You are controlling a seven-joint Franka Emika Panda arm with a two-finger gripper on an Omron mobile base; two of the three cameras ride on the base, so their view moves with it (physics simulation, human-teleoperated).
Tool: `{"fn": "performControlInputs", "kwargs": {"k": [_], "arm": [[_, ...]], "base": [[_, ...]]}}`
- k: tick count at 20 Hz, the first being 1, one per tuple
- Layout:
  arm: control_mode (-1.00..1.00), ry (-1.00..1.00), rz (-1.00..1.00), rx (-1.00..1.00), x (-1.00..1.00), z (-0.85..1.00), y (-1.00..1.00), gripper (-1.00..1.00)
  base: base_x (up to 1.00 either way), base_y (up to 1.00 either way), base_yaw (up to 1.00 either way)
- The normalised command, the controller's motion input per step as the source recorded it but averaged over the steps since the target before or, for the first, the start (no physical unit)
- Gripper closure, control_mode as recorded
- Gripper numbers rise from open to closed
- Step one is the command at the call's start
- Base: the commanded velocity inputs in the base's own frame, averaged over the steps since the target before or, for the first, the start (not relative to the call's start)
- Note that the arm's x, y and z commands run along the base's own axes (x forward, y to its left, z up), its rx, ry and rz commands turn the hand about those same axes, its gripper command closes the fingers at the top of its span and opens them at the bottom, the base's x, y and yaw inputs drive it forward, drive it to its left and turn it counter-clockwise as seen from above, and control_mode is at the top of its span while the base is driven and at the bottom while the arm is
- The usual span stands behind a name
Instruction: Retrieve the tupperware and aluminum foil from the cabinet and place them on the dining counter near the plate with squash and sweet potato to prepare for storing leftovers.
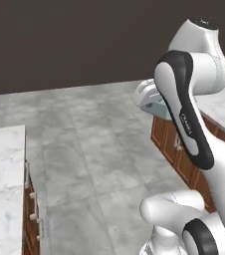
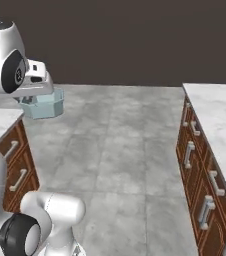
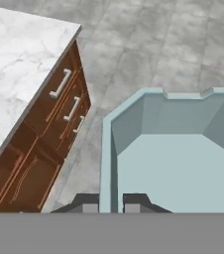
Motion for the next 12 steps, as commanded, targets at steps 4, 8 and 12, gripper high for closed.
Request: {"fn": "performControlInputs", "kwargs": {"k": [4,8,12], "arm": [[1.0,0.0,0.0,0.0,0.0,0.0,0.0,1.0],[1.0,0.0,0.0,0.0,0.0,0.0,0.0,1.0],[1.0,0.0,0.0,0.0,0.0,0.0,0.0,1.0]], "base": [[1.0,0.45,-0.41],[1.0,0.47,-0.18],[1.0,0.19,0.06]]}}
